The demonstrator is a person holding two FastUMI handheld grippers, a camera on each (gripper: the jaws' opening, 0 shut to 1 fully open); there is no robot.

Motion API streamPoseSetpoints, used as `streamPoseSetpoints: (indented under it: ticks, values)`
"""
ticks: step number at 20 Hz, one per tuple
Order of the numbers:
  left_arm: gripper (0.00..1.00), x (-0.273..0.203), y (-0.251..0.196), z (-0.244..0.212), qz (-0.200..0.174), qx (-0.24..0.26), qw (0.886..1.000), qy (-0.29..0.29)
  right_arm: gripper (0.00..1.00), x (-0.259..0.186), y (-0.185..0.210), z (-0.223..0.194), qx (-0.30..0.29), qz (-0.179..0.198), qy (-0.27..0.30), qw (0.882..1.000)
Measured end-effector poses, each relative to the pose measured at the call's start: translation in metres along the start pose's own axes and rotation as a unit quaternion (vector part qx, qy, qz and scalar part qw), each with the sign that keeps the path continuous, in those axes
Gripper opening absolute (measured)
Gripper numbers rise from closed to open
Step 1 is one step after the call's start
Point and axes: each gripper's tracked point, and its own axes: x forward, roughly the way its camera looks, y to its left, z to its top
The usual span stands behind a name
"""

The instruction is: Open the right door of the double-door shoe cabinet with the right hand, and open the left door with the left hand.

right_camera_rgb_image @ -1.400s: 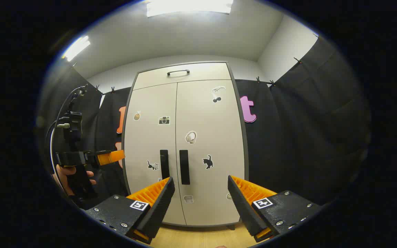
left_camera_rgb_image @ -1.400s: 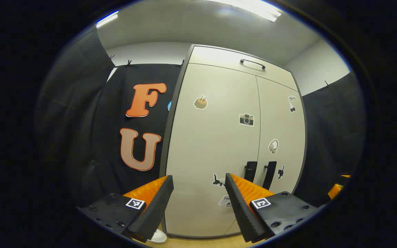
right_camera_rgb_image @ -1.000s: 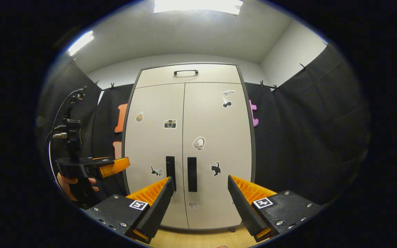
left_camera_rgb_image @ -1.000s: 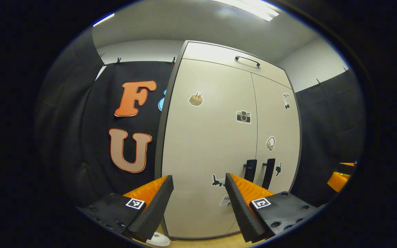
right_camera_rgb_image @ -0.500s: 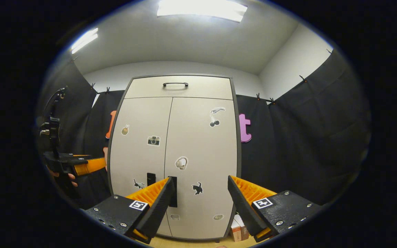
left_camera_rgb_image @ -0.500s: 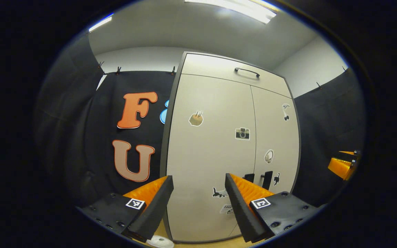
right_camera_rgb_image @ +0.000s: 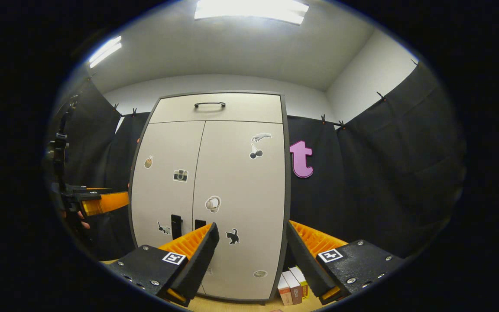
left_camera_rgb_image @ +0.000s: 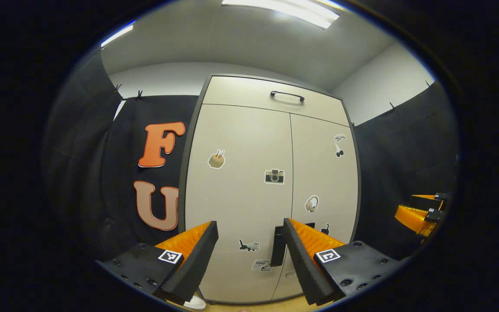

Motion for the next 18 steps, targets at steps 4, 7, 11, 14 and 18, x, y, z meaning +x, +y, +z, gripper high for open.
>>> streamPoseSetpoints:
  ticks: [4,7,11,14,18]
  values:
    - [0.96,-0.001,0.002,0.000,0.022,-0.003,1.000,0.010,0.95,0.002,-0.006,0.006,0.010,0.007,0.006,1.000]
    - [0.96,-0.002,0.000,0.007,0.029,0.003,1.000,0.007,0.95,0.003,-0.005,0.018,0.009,0.016,-0.003,1.000]
    - [0.96,-0.006,-0.004,0.012,0.032,0.007,0.999,0.005,0.95,0.005,-0.003,0.021,0.008,0.020,-0.009,1.000]
    - [0.96,-0.009,-0.001,0.017,0.037,0.011,0.999,-0.001,0.95,0.006,-0.004,0.014,0.011,0.019,0.003,1.000]
    - [0.96,-0.010,0.003,0.022,0.040,0.009,0.999,-0.006,0.95,0.007,-0.006,0.004,0.020,0.018,0.022,0.999]
